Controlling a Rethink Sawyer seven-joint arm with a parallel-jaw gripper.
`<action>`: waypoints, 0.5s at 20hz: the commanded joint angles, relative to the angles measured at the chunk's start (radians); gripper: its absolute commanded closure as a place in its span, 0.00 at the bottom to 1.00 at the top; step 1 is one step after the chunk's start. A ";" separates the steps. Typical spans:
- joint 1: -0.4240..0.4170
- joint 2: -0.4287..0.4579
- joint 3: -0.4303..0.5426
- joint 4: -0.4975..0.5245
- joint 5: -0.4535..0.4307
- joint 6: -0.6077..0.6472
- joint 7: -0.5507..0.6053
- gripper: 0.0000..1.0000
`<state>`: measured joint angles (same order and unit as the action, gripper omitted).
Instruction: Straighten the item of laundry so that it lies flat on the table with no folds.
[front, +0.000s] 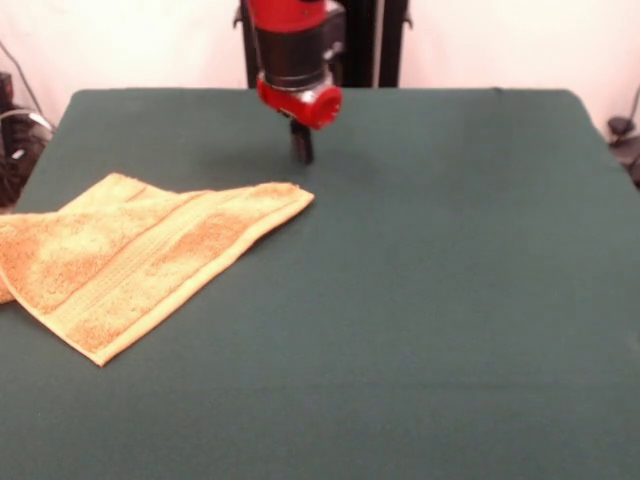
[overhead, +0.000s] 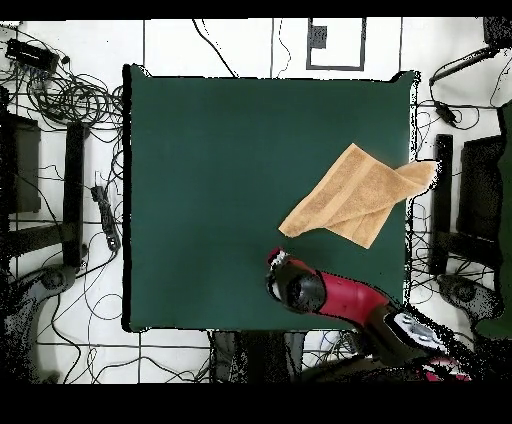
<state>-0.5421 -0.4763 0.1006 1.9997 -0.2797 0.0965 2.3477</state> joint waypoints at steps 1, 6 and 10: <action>-0.165 -0.066 0.100 0.011 -0.071 0.108 -0.105 1.00; -0.273 -0.135 0.153 -0.016 -0.061 0.233 -0.128 1.00; -0.227 0.017 0.090 -0.279 -0.091 0.274 -0.138 1.00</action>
<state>-0.8247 -0.5578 0.1262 1.9521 -0.3305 0.2221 2.3477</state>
